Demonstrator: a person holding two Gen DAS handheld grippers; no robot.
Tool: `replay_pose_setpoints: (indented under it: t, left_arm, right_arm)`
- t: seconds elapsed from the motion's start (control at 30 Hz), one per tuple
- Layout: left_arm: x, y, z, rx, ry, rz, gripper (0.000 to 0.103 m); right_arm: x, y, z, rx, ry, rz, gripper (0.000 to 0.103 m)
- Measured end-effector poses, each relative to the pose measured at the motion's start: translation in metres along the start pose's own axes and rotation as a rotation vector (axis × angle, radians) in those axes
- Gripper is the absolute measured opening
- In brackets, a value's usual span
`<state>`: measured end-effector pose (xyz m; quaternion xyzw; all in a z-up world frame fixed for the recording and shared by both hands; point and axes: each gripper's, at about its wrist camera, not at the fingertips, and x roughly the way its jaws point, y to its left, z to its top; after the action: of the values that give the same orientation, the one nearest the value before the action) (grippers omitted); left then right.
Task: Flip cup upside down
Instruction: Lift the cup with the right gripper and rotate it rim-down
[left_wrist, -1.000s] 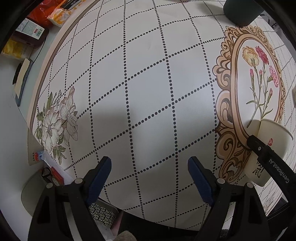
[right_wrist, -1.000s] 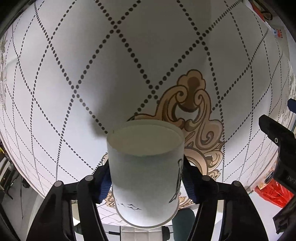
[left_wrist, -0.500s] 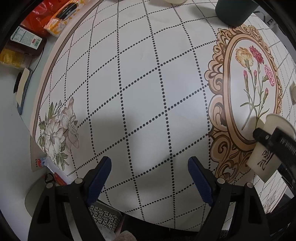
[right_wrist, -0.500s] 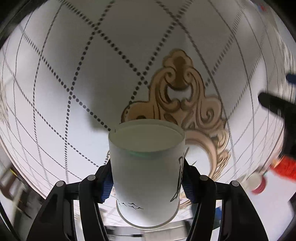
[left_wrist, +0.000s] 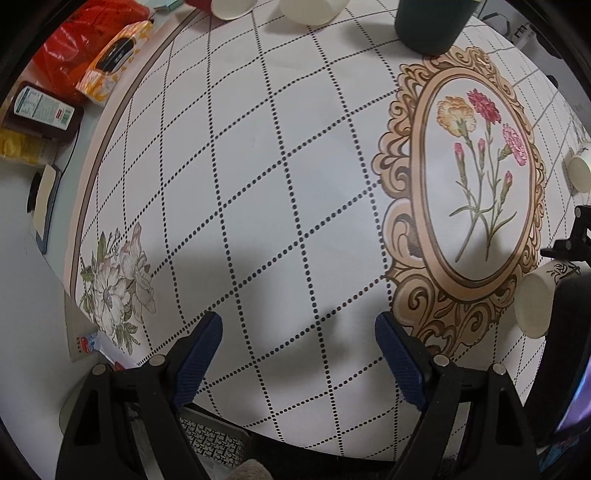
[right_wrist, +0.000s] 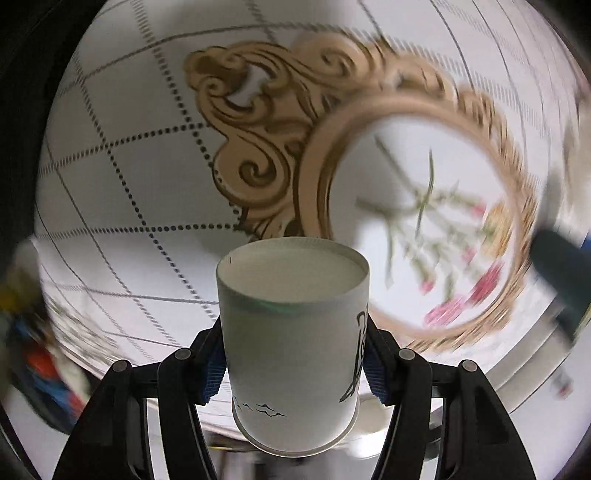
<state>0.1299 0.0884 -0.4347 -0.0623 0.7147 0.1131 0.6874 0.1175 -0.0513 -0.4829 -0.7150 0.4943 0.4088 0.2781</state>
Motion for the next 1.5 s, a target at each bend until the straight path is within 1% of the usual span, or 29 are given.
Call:
replay_pose_setpoints:
  t: [0.1, 0.3, 0.4, 0.6, 0.73, 0.8, 0.87, 0.97, 1.03, 1.27, 1.3, 1.33, 1.37, 1.5]
  left_arm:
    - [-0.004, -0.006, -0.001, 0.015, -0.009, 0.000, 0.085]
    - [-0.011, -0.018, -0.005, 0.041, -0.019, 0.005, 0.085]
    - [-0.014, -0.023, -0.006, 0.050, -0.021, 0.009, 0.085]
    - [-0.019, -0.030, -0.011, 0.067, -0.025, 0.010, 0.085]
    - [-0.020, -0.030, -0.014, 0.081, -0.028, 0.010, 0.085]
    - [-0.021, -0.032, -0.013, 0.089, -0.030, 0.011, 0.085]
    - [-0.022, -0.034, -0.014, 0.095, -0.032, 0.013, 0.085]
    - [-0.023, -0.035, -0.015, 0.102, -0.034, 0.014, 0.085]
    - [-0.024, -0.036, -0.015, 0.106, -0.036, 0.014, 0.085]
    - [-0.023, -0.043, -0.019, 0.115, -0.028, 0.009, 0.085]
    - [-0.022, -0.043, -0.019, 0.117, -0.027, 0.008, 0.085]
    - [-0.021, -0.043, -0.019, 0.119, -0.026, 0.007, 0.085]
    - [-0.021, -0.043, -0.019, 0.121, -0.024, 0.007, 0.085]
    - [-0.020, -0.045, -0.021, 0.133, -0.022, 0.002, 0.085]
  right_arm:
    - [0.009, -0.015, -0.010, 0.168, 0.024, 0.137, 0.064]
    - [0.030, -0.036, -0.037, 0.463, 0.024, 0.349, 0.064]
    - [0.039, -0.042, -0.048, 0.611, 0.026, 0.427, 0.064]
    - [0.044, -0.052, -0.062, 0.814, -0.011, 0.529, 0.064]
    - [0.049, -0.065, -0.073, 0.933, -0.022, 0.576, 0.064]
    - [0.054, -0.068, -0.080, 0.972, -0.021, 0.606, 0.064]
    - [0.060, -0.069, -0.091, 0.993, -0.023, 0.617, 0.065]
    - [0.063, -0.073, -0.099, 1.015, -0.022, 0.636, 0.065]
    - [0.066, -0.077, -0.105, 1.019, -0.017, 0.633, 0.065]
    - [0.066, -0.098, -0.102, 1.039, -0.006, 0.632, 0.066]
    - [0.069, -0.094, -0.100, 1.045, -0.006, 0.632, 0.067]
    - [0.071, -0.091, -0.096, 1.051, -0.008, 0.635, 0.074]
    - [0.073, -0.087, -0.083, 1.053, -0.010, 0.639, 0.079]
    - [0.066, -0.100, -0.090, 1.072, -0.036, 0.633, 0.081]
